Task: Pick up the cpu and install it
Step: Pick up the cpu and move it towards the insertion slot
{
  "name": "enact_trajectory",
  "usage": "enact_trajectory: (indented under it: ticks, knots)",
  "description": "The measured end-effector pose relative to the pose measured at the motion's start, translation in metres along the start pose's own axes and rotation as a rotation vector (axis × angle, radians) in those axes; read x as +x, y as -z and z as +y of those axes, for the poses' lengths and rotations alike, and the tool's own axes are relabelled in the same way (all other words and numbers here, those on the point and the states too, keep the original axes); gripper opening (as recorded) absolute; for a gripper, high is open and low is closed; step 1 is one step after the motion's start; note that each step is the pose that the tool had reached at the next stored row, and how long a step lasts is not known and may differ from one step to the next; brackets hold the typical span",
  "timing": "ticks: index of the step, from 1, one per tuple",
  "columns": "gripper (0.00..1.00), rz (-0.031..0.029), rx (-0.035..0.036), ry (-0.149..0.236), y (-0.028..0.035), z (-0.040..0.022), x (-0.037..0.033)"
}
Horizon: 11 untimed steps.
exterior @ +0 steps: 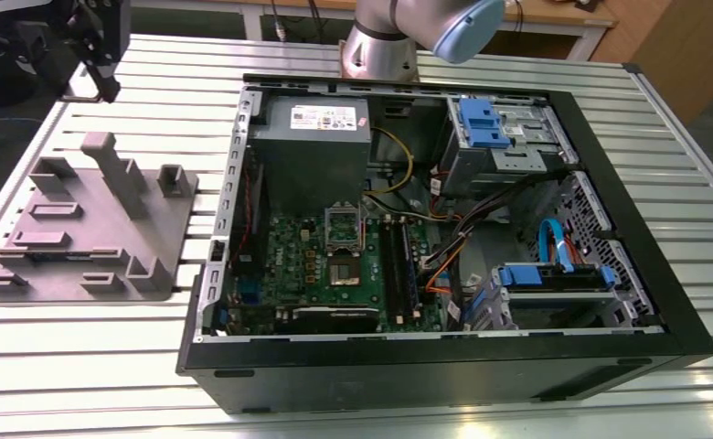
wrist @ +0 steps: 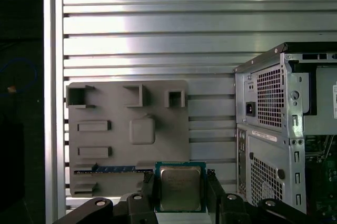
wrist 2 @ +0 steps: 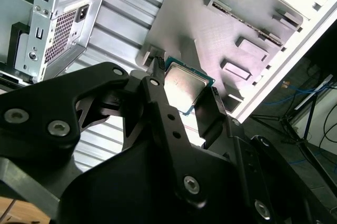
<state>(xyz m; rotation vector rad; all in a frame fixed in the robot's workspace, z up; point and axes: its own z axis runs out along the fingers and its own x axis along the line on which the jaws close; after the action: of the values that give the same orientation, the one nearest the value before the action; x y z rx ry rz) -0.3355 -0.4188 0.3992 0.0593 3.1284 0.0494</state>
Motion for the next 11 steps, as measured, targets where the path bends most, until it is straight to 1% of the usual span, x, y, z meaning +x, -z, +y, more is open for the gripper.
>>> enact_trajectory:
  ticks: [11]
  knots:
    - [0.47, 0.0001, 0.0001, 0.0, 0.0, 0.0001, -0.0035]
